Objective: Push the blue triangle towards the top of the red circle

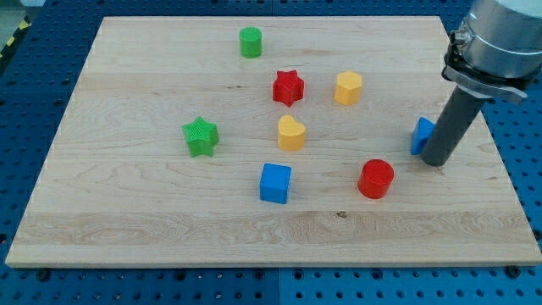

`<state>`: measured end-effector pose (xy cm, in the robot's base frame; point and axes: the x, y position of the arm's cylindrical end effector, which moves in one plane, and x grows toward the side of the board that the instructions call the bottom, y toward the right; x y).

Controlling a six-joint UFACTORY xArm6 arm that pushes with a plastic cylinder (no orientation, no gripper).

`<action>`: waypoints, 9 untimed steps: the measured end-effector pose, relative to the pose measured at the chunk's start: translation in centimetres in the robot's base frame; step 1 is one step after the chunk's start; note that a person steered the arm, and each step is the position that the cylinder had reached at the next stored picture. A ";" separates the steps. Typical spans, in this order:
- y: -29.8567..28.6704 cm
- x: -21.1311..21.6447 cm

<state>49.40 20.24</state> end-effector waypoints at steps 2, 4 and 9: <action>3.8 0.7; 5.1 -3.1; -3.1 -2.6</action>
<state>46.84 17.13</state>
